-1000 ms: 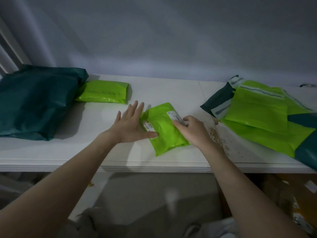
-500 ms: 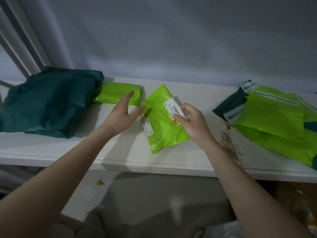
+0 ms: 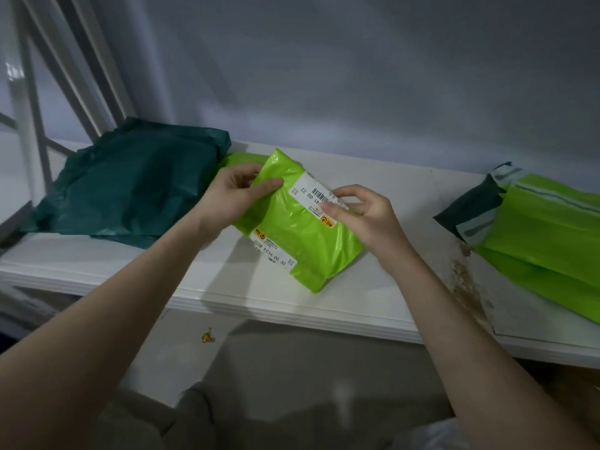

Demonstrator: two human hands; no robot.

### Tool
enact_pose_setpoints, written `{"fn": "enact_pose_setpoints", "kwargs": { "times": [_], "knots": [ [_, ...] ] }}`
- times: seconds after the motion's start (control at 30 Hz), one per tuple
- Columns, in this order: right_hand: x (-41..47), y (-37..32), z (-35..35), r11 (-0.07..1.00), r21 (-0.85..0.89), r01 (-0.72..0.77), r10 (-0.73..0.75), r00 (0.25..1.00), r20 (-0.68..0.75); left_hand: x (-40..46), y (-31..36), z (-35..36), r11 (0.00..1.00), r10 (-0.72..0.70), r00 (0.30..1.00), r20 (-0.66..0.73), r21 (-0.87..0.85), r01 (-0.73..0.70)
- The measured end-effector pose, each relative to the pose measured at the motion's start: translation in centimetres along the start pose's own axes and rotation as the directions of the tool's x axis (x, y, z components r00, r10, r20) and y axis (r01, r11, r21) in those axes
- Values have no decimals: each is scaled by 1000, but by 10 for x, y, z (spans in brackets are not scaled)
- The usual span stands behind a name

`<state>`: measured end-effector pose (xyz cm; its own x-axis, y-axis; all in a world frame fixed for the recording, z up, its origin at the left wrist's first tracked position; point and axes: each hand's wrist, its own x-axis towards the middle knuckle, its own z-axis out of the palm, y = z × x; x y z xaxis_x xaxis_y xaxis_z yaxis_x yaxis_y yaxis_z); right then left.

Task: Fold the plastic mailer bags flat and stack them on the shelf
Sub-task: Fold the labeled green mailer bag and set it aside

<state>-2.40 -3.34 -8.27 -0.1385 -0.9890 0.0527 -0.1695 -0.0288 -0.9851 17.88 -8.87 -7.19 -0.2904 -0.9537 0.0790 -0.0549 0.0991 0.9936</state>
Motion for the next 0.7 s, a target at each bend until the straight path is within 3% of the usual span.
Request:
{"fn": "enact_pose_setpoints", "kwargs": {
  "times": [0.13, 0.2, 0.27, 0.37, 0.53, 0.6, 0.7],
  "knots": [
    [7, 8, 9, 983, 140, -122, 138, 984, -109, -1, -2, -10, 996, 84, 995, -58, -26, -86],
    [8, 11, 14, 944, 263, -198, 223, 972, -68, -2, -2, -14, 991, 111, 988, -104, -63, -117],
    [6, 14, 19, 925, 258, -279, 284, 959, 21, -4, -1, -17, 982, 99, 987, -130, -146, -118],
    [3, 18, 28, 934, 176, -310, 289, 948, 134, -6, -3, -22, 964, 62, 992, -108, -250, -87],
    [6, 20, 37, 898, 319, -302, 281, 953, 110, -9, -5, -28, 955, 19, 997, -72, -295, -40],
    [7, 23, 38, 908, 314, -279, 271, 960, 70, -9, -5, -28, 963, -3, 994, -112, -267, -27],
    [8, 22, 42, 906, 319, -279, 276, 960, 56, -8, -3, -32, 997, -27, 972, -234, -72, 10]
  ]
}}
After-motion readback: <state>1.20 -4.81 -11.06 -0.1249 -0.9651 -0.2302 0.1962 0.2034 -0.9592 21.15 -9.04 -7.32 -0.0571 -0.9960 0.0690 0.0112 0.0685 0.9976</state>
